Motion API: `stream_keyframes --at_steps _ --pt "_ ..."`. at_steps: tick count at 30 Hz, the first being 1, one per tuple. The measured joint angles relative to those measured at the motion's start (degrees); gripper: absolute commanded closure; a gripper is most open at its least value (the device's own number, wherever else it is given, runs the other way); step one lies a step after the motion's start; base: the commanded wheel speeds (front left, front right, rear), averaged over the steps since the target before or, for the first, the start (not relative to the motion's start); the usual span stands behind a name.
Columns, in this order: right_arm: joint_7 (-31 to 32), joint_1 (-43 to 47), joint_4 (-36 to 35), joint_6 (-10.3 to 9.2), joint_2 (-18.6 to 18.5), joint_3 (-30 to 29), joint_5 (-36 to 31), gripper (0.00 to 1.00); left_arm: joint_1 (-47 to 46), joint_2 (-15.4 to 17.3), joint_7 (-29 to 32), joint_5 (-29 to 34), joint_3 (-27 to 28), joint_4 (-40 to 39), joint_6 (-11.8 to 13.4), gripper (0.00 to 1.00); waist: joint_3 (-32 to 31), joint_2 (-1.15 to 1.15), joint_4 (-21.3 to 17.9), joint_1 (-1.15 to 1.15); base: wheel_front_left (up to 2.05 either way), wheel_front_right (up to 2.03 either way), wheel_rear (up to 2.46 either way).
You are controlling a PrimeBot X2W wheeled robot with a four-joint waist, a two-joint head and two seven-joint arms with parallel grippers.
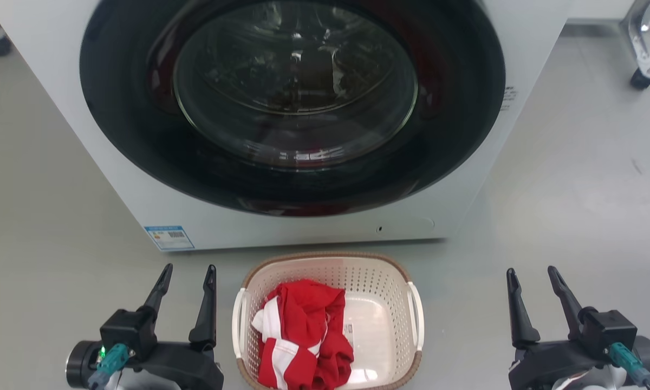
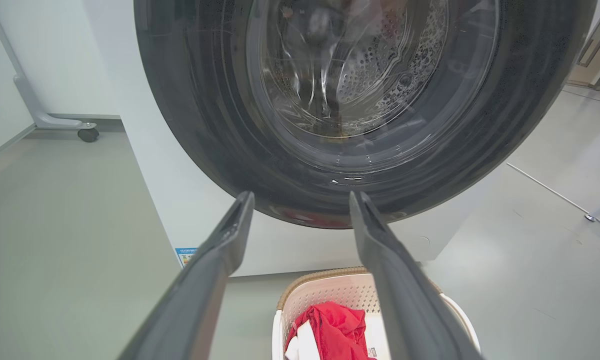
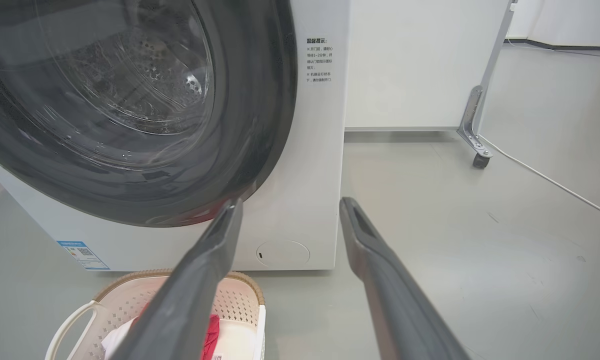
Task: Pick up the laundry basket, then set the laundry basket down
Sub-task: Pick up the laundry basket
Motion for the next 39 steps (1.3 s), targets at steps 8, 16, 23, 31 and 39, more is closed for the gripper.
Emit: stream_keyframes --at_steps 8,16,23,31,39 --pt "-0.01 -3.64 1.87 0.52 0.18 0.1 -0.02 0.0 -4.35 -0.24 1.21 -0.15 0.05 2.68 -1.01 0.0 6.32 0.0 -0.13 0.0 0.0 0.0 0.0" --pt "-0.01 -8.59 3.67 1.13 0.26 0.03 -0.03 0.0 -11.13 -0.73 2.72 -0.52 -0.1 6.17 -2.16 0.0 13.02 0.01 -0.27 0.01 0.0 0.0 0.0" --pt "-0.01 -14.29 5.25 1.76 0.4 0.09 -0.3 0.0 -17.67 -0.8 4.02 -1.33 0.3 9.64 -3.09 0.0 18.97 0.01 -0.25 0.0 0.0 0.0 0.0" --pt "-0.02 -21.87 8.54 2.59 1.11 1.15 -1.04 0.0 -24.96 -1.21 5.97 -2.14 0.64 14.61 -4.95 0.0 25.86 0.01 -0.27 0.0 0.0 0.0 0.0" --pt "-0.02 -27.91 12.58 3.19 1.82 2.41 -1.79 0.0 -31.4 -1.9 7.21 -2.4 0.64 20.58 -6.12 0.0 31.72 0.01 -0.2 0.0 0.0 0.0 0.0"
